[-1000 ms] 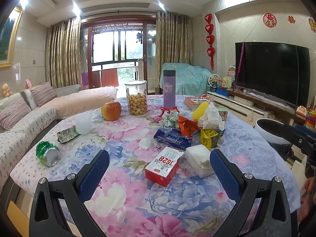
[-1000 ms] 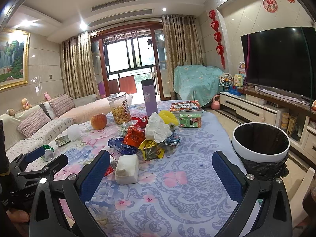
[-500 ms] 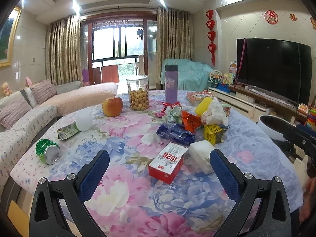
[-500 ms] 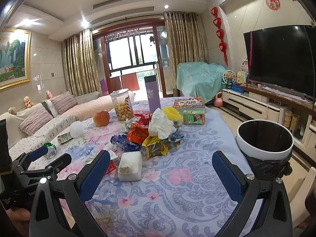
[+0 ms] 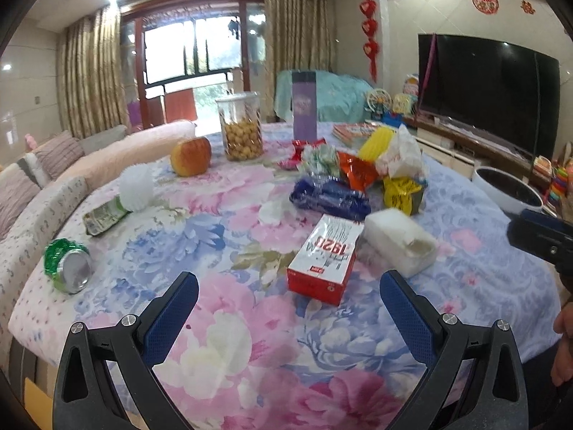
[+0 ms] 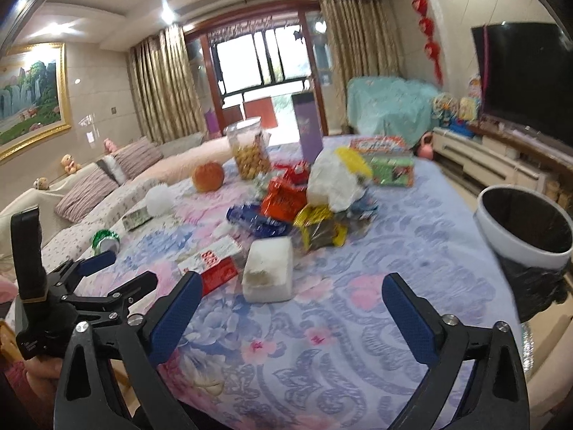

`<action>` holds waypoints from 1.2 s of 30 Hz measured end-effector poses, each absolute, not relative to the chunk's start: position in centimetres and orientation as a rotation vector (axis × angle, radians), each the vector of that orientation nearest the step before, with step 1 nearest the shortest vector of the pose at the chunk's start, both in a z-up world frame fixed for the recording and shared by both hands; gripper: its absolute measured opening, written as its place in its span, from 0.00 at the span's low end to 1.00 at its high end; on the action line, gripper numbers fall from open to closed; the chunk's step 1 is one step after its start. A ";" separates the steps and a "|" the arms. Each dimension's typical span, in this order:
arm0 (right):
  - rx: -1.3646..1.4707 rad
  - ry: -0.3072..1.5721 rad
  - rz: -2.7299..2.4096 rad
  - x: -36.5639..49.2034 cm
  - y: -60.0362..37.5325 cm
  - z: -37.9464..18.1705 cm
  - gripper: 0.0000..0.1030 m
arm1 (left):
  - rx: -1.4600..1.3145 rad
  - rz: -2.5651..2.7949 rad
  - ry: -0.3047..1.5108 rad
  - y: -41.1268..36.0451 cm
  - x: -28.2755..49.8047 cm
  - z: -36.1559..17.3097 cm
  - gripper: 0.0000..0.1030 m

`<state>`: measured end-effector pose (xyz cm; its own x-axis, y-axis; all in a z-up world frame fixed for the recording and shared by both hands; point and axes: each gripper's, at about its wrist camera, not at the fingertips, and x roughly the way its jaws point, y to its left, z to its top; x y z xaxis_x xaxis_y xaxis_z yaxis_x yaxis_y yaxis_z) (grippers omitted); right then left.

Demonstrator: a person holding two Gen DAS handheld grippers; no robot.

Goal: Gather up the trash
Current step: 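Grasp the red-white milk carton with the left tool while the right tool grasps the white foam block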

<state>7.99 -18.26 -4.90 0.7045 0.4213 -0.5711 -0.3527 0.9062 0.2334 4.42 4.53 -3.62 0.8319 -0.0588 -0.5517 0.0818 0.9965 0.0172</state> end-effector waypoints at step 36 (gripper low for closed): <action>0.198 0.924 0.560 14.2 -16.7 -10.9 0.44 | 0.103 -0.312 0.759 3.6 13.9 -7.5 0.49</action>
